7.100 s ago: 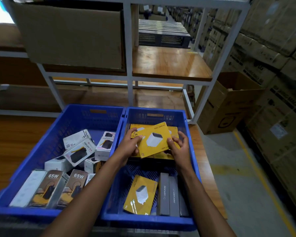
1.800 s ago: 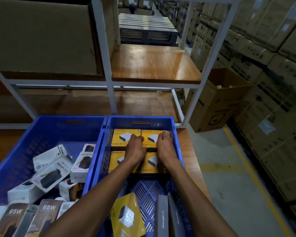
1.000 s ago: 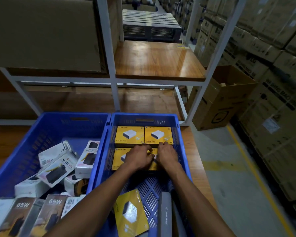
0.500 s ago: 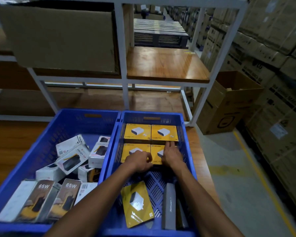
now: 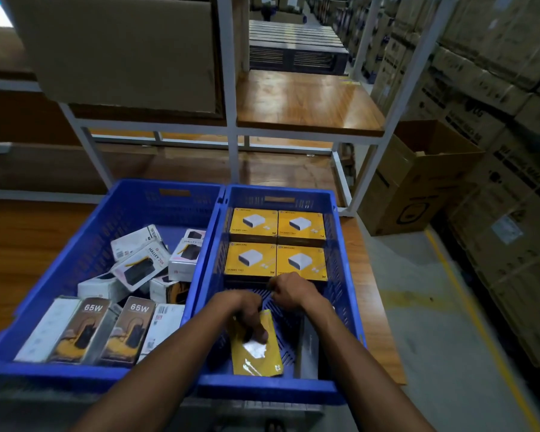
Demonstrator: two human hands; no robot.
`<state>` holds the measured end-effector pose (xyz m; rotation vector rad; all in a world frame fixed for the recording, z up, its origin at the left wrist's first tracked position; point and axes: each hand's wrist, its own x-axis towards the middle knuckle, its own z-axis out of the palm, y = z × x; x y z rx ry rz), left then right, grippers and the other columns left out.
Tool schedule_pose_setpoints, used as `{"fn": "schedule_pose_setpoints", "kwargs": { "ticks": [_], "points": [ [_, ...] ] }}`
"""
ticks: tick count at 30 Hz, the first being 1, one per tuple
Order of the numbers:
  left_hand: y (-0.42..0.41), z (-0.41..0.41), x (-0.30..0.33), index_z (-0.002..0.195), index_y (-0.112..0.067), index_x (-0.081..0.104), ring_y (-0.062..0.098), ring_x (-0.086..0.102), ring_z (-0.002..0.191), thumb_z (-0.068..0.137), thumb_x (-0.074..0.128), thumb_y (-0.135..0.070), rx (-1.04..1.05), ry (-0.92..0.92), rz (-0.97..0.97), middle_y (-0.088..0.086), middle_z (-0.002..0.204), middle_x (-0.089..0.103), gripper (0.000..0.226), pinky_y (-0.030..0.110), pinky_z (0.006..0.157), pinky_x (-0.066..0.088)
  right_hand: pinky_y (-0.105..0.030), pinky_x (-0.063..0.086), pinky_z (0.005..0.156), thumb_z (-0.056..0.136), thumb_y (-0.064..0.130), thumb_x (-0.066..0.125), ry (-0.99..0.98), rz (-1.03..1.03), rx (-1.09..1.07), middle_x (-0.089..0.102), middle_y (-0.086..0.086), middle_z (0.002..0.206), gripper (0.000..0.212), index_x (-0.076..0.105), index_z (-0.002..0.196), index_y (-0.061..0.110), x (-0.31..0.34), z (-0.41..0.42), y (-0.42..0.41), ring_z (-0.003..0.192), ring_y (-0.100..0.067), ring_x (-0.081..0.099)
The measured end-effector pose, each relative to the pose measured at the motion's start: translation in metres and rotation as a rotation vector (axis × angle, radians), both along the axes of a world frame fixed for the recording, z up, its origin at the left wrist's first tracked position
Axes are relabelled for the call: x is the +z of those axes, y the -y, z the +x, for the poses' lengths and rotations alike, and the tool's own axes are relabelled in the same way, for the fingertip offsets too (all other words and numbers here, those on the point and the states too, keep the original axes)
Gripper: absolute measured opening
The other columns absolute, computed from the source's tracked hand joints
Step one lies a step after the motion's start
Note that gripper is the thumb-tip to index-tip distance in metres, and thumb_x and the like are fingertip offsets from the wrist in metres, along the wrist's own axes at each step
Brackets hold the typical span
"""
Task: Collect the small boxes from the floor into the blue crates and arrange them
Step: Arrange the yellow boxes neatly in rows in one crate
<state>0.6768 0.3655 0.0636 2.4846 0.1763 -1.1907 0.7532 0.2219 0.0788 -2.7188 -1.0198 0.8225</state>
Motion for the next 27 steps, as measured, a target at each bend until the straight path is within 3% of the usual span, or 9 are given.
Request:
{"fn": "schedule_pose_setpoints", "kwargs": {
  "ticks": [2,7,11,14,18,21,23,25,27],
  "points": [
    [0.001,0.0,0.006,0.118,-0.012,0.073,0.024,0.071,0.102,0.07,0.094,-0.051,0.018,-0.009,-0.074,0.003,0.121,0.073,0.065,0.034,0.074,0.061,-0.047,0.06,0.089,0.092,0.016,0.053,-0.032,-0.026,0.023,0.065,-0.009,0.138,0.05,0.062,0.14,0.026,0.001,-0.003,0.001,0.119,-0.034,0.064],
    [0.003,0.0,0.014,0.132,-0.016,0.06,0.025,0.061,0.106,0.083,0.088,-0.042,-0.008,0.084,-0.075,0.001,0.12,0.063,0.062,0.033,0.081,0.048,-0.048,0.057,0.097,0.09,0.01,0.054,-0.094,0.004,0.052,0.062,-0.011,0.142,0.054,0.059,0.143,0.017,0.008,-0.001,0.003,0.125,-0.033,0.06],
    [-0.006,0.003,0.023,0.114,-0.016,0.066,0.018,0.057,0.093,0.094,0.078,-0.033,0.138,0.221,-0.306,-0.004,0.102,0.062,0.029,0.03,0.072,0.043,-0.047,0.055,0.099,0.092,0.014,0.061,-0.286,0.193,-0.076,0.065,-0.009,0.135,0.06,0.047,0.15,0.018,0.012,0.003,0.014,0.12,-0.03,0.063],
    [-0.015,0.005,0.029,0.112,-0.027,0.067,0.018,0.061,0.102,0.098,0.069,-0.043,0.333,0.385,-0.373,0.0,0.115,0.067,0.022,0.033,0.079,0.046,-0.046,0.055,0.096,0.1,0.03,0.063,-0.421,0.468,-0.392,0.065,-0.005,0.126,0.067,0.031,0.158,0.024,0.01,0.008,0.02,0.116,-0.028,0.065],
    [-0.019,0.009,0.037,0.127,-0.027,0.061,0.022,0.062,0.112,0.107,0.052,-0.049,0.724,0.631,-0.46,0.002,0.126,0.062,0.031,0.035,0.086,0.051,-0.04,0.05,0.097,0.093,0.06,0.067,-0.472,0.63,-0.722,0.05,-0.008,0.148,0.076,0.037,0.154,0.025,0.012,0.021,0.023,0.129,-0.029,0.055],
    [-0.018,0.012,0.035,0.129,-0.026,0.053,0.029,0.059,0.115,0.111,0.042,-0.045,1.045,0.649,-0.552,0.006,0.131,0.059,0.029,0.048,0.102,0.052,-0.04,0.055,0.089,0.081,0.067,0.075,-0.492,0.662,-0.83,0.055,-0.006,0.141,0.086,0.041,0.148,0.025,0.006,0.03,0.029,0.118,-0.028,0.063],
    [-0.015,0.012,0.032,0.128,-0.025,0.05,0.031,0.058,0.115,0.111,0.038,-0.042,1.202,0.615,-0.61,0.008,0.134,0.056,0.027,0.054,0.1,0.055,-0.033,0.053,0.064,0.084,0.056,0.079,-0.572,0.726,-0.93,0.064,-0.01,0.127,0.077,0.041,0.143,0.024,0.002,0.031,0.031,0.085,-0.02,0.069],
    [-0.011,0.01,0.03,0.136,-0.024,0.046,0.03,0.053,0.12,0.112,0.038,-0.036,1.275,0.571,-0.66,0.006,0.142,0.047,0.028,0.049,0.092,0.06,-0.027,0.044,0.049,0.092,0.035,0.078,-0.623,0.784,-0.966,0.065,-0.013,0.12,0.063,0.039,0.141,0.023,-0.004,0.03,0.03,0.061,-0.012,0.058],
    [-0.008,0.01,0.024,0.15,-0.021,0.039,0.028,0.052,0.122,0.112,0.044,-0.031,1.271,0.532,-0.676,0.008,0.154,0.038,0.04,0.045,0.09,0.062,-0.036,0.057,0.066,0.092,0.028,0.078,-0.599,0.811,-0.953,0.062,-0.015,0.133,0.066,0.04,0.145,0.024,-0.006,0.03,0.027,0.085,-0.018,0.067]
  ]
}}
